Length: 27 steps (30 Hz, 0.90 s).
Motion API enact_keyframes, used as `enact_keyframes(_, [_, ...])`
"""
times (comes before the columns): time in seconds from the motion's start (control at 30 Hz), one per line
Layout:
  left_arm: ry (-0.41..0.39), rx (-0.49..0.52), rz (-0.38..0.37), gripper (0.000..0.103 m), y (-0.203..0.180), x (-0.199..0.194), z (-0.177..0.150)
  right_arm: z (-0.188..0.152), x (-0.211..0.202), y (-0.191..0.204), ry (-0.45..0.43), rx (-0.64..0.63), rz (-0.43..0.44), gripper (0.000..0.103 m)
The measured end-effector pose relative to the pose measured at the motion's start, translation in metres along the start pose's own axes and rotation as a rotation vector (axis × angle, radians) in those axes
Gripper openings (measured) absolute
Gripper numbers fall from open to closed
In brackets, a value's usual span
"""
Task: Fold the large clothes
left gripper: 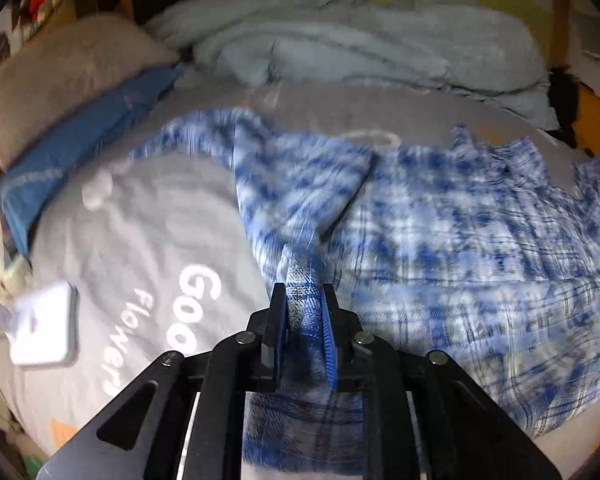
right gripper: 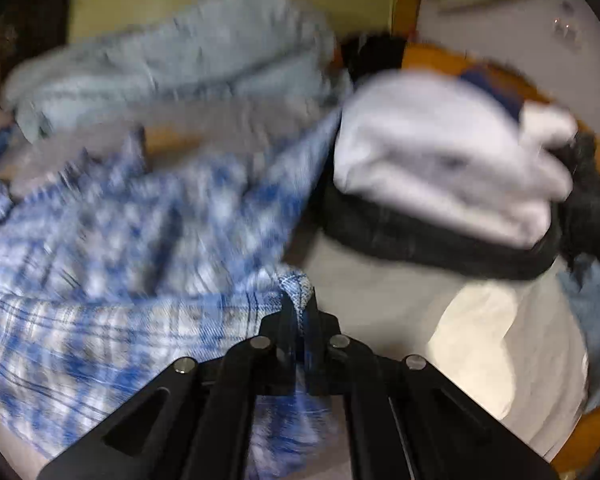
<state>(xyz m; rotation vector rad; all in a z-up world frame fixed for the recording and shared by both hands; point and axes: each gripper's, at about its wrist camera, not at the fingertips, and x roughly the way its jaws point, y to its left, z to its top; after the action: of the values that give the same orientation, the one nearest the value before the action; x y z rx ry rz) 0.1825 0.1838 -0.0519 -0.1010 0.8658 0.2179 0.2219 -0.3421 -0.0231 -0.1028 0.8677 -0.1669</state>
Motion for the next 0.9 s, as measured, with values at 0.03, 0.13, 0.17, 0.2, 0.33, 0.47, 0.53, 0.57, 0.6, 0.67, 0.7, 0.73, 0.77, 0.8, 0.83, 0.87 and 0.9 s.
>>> enact_keyframes(0.03, [-0.001,-0.021,-0.007,0.017,0.004,0.0,0.0,-0.003,0.005,0.001,0.025,-0.01,-0.008,0.002])
enact_keyframes(0.13, [-0.066,-0.035,-0.014,0.024,0.008,-0.017,0.0,-0.004,-0.002,0.002,0.017,-0.027,-0.047,0.003])
enact_keyframes(0.17, [-0.088,-0.032,-0.013,0.034,0.007,-0.023,-0.001,-0.005,-0.008,0.0,0.01,-0.022,-0.042,0.003])
enact_keyframes(0.2, [-0.106,-0.032,-0.016,0.041,0.007,-0.03,-0.002,-0.006,-0.012,-0.002,0.007,-0.012,-0.034,0.003])
enact_keyframes(0.33, [-0.135,-0.062,-0.076,0.064,0.004,-0.052,-0.013,-0.017,-0.041,-0.019,-0.019,0.073,0.014,0.022])
enact_keyframes(0.47, [-0.171,-0.045,-0.085,0.077,-0.01,-0.068,-0.023,-0.017,-0.067,-0.019,-0.132,0.083,0.041,0.044])
enact_keyframes(0.53, [-0.188,-0.019,-0.09,0.082,-0.018,-0.074,-0.026,-0.019,-0.082,-0.013,-0.202,0.06,0.048,0.06])
enact_keyframes(0.57, [-0.202,-0.008,-0.086,0.084,-0.021,-0.077,-0.027,-0.02,-0.087,-0.011,-0.23,0.054,0.057,0.062])
enact_keyframes(0.6, [-0.217,0.005,-0.081,0.086,-0.025,-0.08,-0.027,-0.021,-0.093,-0.009,-0.251,0.051,0.072,0.064])
enact_keyframes(0.67, [-0.241,0.034,-0.068,0.096,-0.03,-0.086,-0.026,-0.015,-0.093,-0.004,-0.264,0.05,0.109,0.082])
enact_keyframes(0.7, [-0.241,0.038,-0.057,0.097,-0.031,-0.089,-0.026,-0.015,-0.095,-0.002,-0.272,0.053,0.129,0.084])
enact_keyframes(0.73, [-0.232,0.031,-0.065,0.097,-0.03,-0.093,-0.026,-0.014,-0.097,-0.002,-0.279,0.057,0.134,0.085])
enact_keyframes(0.77, [-0.234,0.016,-0.095,0.097,-0.028,-0.097,-0.027,-0.013,-0.098,0.0,-0.283,0.056,0.135,0.087])
enact_keyframes(0.8, [-0.249,-0.003,-0.128,0.098,-0.025,-0.103,-0.028,-0.012,-0.098,0.003,-0.284,0.049,0.132,0.089])
enact_keyframes(0.83, [-0.263,-0.015,-0.147,0.101,-0.023,-0.108,-0.027,-0.011,-0.097,0.006,-0.285,0.044,0.131,0.091])
enact_keyframes(0.87, [-0.266,-0.02,-0.148,0.101,-0.022,-0.113,-0.024,-0.01,-0.097,0.007,-0.287,0.041,0.132,0.092])
enact_keyframes(0.9, [-0.269,-0.025,-0.15,0.101,-0.019,-0.117,-0.018,-0.01,-0.097,0.009,-0.288,0.039,0.133,0.092])
